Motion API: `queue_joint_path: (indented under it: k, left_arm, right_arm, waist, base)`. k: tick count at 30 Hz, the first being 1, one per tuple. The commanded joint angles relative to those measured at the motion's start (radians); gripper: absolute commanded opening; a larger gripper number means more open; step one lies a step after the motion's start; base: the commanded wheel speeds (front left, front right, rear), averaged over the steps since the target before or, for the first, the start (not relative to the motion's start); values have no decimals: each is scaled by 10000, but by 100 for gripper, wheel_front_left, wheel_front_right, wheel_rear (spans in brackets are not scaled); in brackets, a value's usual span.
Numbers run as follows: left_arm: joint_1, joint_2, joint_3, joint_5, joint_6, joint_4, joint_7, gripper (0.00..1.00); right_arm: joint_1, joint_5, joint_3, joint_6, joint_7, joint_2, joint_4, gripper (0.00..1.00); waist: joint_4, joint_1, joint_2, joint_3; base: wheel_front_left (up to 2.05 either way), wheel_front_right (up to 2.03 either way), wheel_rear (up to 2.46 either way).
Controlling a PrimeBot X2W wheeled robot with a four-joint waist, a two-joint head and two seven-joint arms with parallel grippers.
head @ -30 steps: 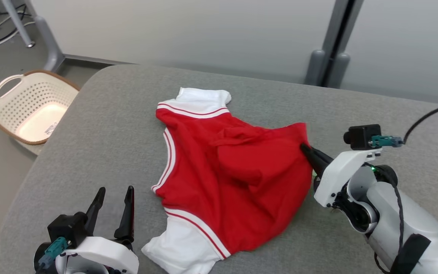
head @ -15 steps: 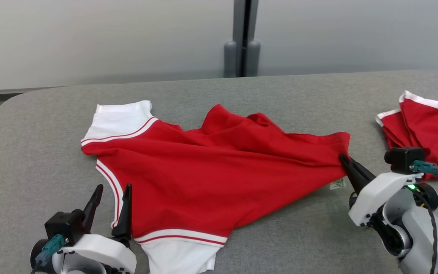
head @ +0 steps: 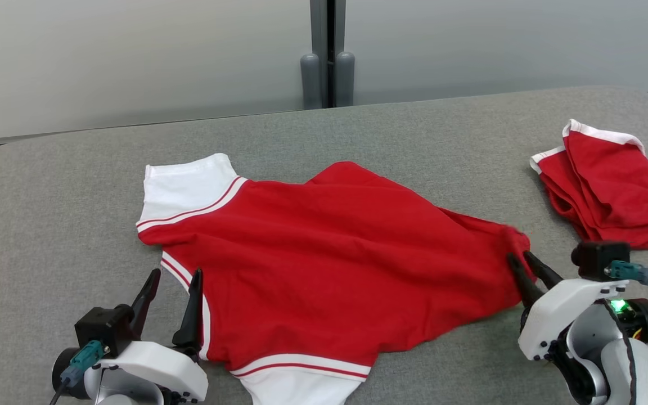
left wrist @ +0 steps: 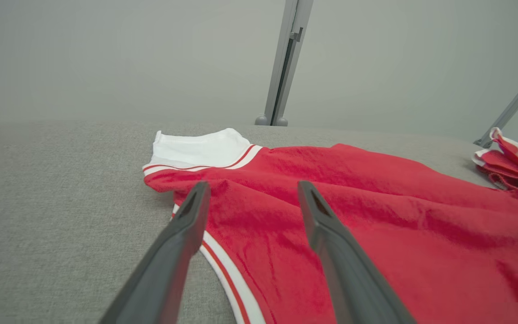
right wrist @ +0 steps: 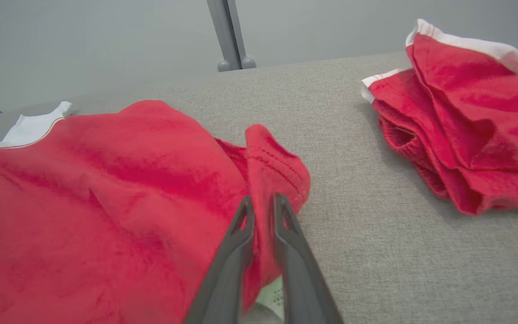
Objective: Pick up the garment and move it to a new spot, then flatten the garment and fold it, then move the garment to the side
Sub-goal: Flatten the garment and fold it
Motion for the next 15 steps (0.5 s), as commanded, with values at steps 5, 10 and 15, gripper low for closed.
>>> queue_joint_path:
  k: [5, 10, 15]
  left_arm:
    - [-108, 20, 22, -48, -6, 113, -38, 100]
    - [-80, 98, 80, -97, -10, 130, -70, 100]
    - [7, 126, 50, -112, 28, 121, -17, 100]
  right_arm:
    - [380, -887, -763, -3, 174, 526, -591, 100]
    - [670, -1449, -1622, -3, -496, 896, -1335, 100]
    - [957, -1447, -1846, -3, -1215, 1034, -1779, 100]
  waist:
    - [196, 0, 0, 24]
    - [227, 0, 0, -51]
    - [217, 0, 0, -290]
  base:
    - [0, 0, 0]
    - [0, 0, 0]
    - [0, 0, 0]
